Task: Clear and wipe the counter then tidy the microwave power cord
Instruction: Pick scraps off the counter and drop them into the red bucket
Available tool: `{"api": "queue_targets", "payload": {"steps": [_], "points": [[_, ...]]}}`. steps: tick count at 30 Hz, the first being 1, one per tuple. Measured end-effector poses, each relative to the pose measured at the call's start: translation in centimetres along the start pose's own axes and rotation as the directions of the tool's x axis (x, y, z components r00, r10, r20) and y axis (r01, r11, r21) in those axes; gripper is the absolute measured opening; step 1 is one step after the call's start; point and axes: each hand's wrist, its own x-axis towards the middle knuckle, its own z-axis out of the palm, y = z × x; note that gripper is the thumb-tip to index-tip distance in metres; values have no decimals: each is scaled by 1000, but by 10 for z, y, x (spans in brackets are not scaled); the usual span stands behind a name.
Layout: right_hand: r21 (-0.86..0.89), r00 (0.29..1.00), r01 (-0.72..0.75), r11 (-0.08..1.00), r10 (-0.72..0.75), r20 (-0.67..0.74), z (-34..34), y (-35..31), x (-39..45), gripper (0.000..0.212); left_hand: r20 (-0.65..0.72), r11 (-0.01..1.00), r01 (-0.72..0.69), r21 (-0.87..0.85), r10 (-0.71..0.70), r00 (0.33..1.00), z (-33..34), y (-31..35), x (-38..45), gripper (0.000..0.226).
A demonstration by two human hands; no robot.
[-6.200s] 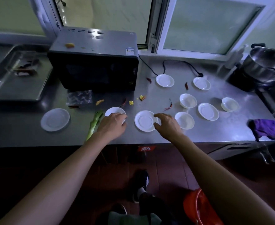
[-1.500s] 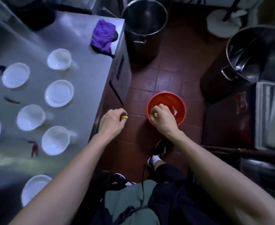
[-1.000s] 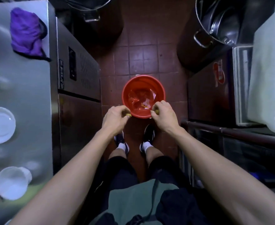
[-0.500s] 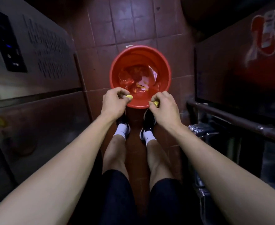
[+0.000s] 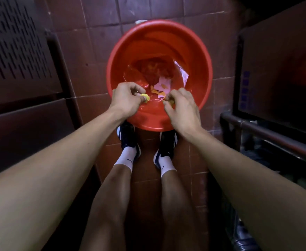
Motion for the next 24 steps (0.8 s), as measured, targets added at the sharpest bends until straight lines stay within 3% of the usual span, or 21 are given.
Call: {"api": "queue_targets", "payload": {"steps": [8, 13, 19, 24], "points": [[-97, 1000, -12, 995, 11, -9, 35, 24, 23, 22, 18, 996, -62, 68, 61, 998, 22, -7, 30, 13], [-80, 999, -29, 996, 31, 17, 34, 23, 17, 27, 46, 963, -134, 235, 127, 991, 18, -7, 21, 17], [-117, 995, -17, 993, 29, 99, 17, 14, 7, 35, 194, 831, -244, 499, 168, 967, 5, -2, -2, 28], [-153, 986, 27, 988, -2, 167, -9, 4, -5, 38, 250, 722, -330, 608, 220, 943, -7, 14, -28, 37]]}}
